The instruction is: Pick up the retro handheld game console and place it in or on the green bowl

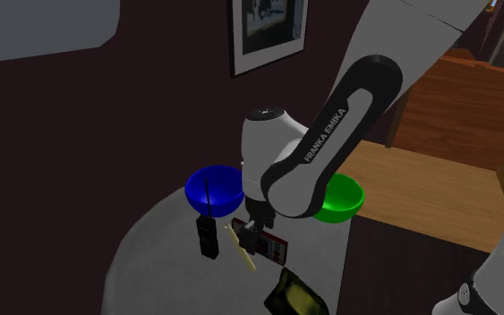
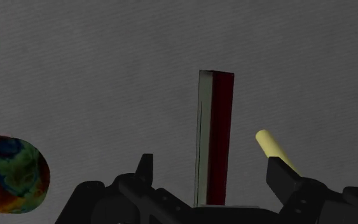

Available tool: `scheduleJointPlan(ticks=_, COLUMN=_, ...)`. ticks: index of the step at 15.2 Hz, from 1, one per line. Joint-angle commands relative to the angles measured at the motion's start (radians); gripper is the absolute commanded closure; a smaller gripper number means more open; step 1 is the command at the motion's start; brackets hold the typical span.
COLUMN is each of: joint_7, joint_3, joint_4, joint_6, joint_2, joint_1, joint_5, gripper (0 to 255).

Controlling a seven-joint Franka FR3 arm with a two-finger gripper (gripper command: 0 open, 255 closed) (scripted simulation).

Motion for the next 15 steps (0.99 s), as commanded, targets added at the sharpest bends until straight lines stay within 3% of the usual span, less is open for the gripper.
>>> scheduleJointPlan(ticks=1, joint_7=0.004, joint_3=-0.002, joint_4=0.003, joint_6=0.021, joint_2=0.023, joint_1=0.002, joint_5=-0.005, gripper=0)
scheduleJointPlan(ticks=8, joint_7=0.004, joint_3=-0.002, joint_4=0.003, joint_6=0.021, joint_2=0.023, joint_1=0.002, joint_5=-0.005, gripper=0)
scheduleJointPlan(ticks=9, joint_7=0.004, joint_3=-0.002, joint_4=0.003, joint_6=0.021, joint_2=0.023, joint_1=0.002, joint_5=-0.005, gripper=255)
scheduleJointPlan(ticks=15, joint_7=0.004, joint_3=-0.002, joint_4=0.003, joint_6=0.021, joint_2=0.023, joint_1=0.002, joint_5=-0.005, gripper=255)
